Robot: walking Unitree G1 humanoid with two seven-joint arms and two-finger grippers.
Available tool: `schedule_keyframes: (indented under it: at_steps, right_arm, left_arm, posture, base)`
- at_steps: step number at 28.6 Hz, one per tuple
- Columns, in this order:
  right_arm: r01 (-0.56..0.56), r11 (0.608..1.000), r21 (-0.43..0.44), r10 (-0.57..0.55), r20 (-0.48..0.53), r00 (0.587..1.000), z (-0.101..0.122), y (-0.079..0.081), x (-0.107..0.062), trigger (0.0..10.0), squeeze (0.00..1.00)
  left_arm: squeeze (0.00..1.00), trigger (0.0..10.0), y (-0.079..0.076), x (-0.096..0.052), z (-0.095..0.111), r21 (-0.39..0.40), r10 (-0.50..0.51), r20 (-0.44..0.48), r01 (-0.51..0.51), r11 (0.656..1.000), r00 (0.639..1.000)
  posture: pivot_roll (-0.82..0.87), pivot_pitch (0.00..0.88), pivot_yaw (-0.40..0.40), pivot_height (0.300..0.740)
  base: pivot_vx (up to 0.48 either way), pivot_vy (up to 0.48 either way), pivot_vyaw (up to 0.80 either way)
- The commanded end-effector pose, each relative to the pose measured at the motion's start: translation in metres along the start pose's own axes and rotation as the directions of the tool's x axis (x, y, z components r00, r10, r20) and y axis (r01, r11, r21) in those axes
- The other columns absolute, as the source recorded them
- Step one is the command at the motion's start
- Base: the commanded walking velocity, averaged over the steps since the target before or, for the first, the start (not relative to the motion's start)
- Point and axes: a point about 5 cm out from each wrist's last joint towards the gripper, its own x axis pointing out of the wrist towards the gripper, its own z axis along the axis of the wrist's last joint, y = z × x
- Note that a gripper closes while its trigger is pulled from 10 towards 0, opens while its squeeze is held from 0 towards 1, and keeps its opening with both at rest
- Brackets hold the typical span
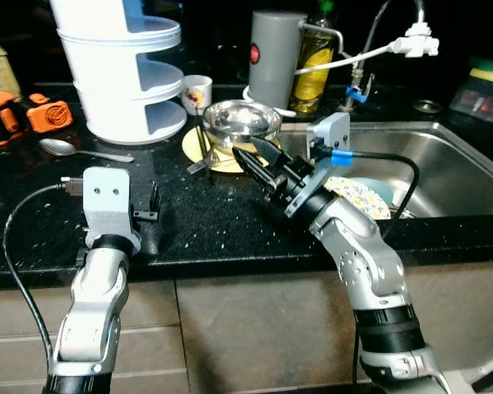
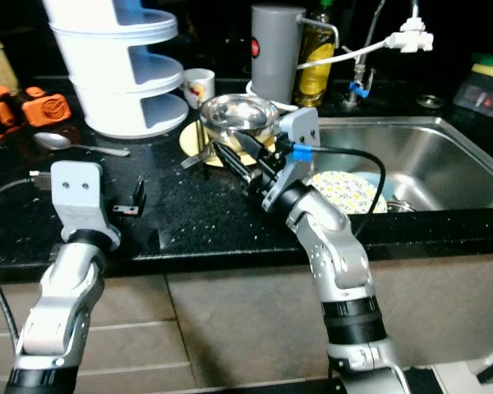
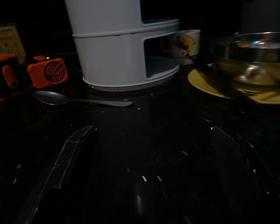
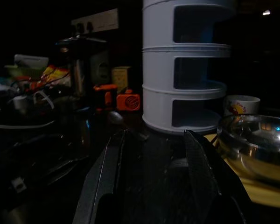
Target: Kitchen organization
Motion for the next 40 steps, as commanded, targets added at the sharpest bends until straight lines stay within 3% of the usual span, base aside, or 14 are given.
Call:
schedule_keyframes:
  at_steps: [1,11,12,19,20,29,37,40]
  right_arm:
    - [-0.003,1.0,-0.009,0.003,-0.01,1.0,-0.002,0.001,-0.003,10.0,0.0]
    - [-0.002,1.0,0.007,0.002,-0.068,0.998,-0.02,0.005,-0.008,10.0,0.0]
    - [0.01,1.0,0.015,-0.008,-0.103,0.995,-0.031,0.005,-0.013,10.0,0.0]
    - [0.03,0.999,0.02,-0.026,-0.166,0.986,-0.048,0.002,-0.025,10.0,0.0]
    - [0.04,0.999,-0.002,-0.039,-0.208,0.977,-0.058,-0.002,-0.035,10.0,0.0]
    - [0.087,0.996,0.005,-0.082,-0.264,0.961,-0.072,-0.008,-0.052,10.0,0.0]
    - [0.157,0.988,-0.008,-0.152,-0.306,0.94,-0.087,-0.014,-0.063,10.0,0.0]
    - [0.215,0.976,-0.027,-0.212,-0.332,0.919,-0.094,-0.021,-0.07,10.0,0.0]
  left_arm:
    - [0.0,10.0,-0.004,0.0,-0.003,0.0,-0.008,-0.021,0.008,1.0,1.0]
    - [0.0,10.0,-0.007,-0.001,-0.003,-0.004,-0.018,-0.025,0.018,1.0,1.0]
    - [0.0,10.0,-0.008,-0.001,-0.004,-0.005,-0.023,-0.028,0.023,1.0,0.999]
    - [0.0,10.0,-0.009,-0.003,-0.006,0.005,-0.036,-0.036,0.037,0.999,0.999]
    - [0.0,10.0,-0.008,-0.005,-0.011,0.032,-0.043,-0.047,0.044,0.999,0.998]
    - [0.0,10.0,-0.007,-0.017,-0.03,0.091,-0.061,-0.107,0.071,0.993,0.992]
    - [0.0,10.0,-0.012,-0.018,-0.038,0.094,-0.091,-0.134,0.104,0.99,0.987]
    - [0.0,10.0,-0.019,-0.019,-0.044,0.06,-0.131,-0.15,0.141,0.988,0.98]
  posture:
    - [0.08,0.0,-0.053,0.74]
    - [0.08,0.0,-0.052,0.74]
    - [0.08,0.0,-0.051,0.74]
    - [0.08,0.0,-0.049,0.74]
    - [0.08,0.0,-0.049,0.74]
    - [0.08,0.0,-0.039,0.74]
    - [0.07,0.0,-0.035,0.74]
    - [0.06,0.0,-0.036,0.74]
  base:
    - [-0.382,0.0,0.0]
    - [-0.382,0.0,0.0]
    - [-0.375,0.0,0.0]
    - [-0.295,0.0,0.0]
    - [0.0,0.0,0.8]
    - [0.0,0.0,0.8]
    - [0.0,0.0,0.8]
    - [0.0,0.0,0.8]
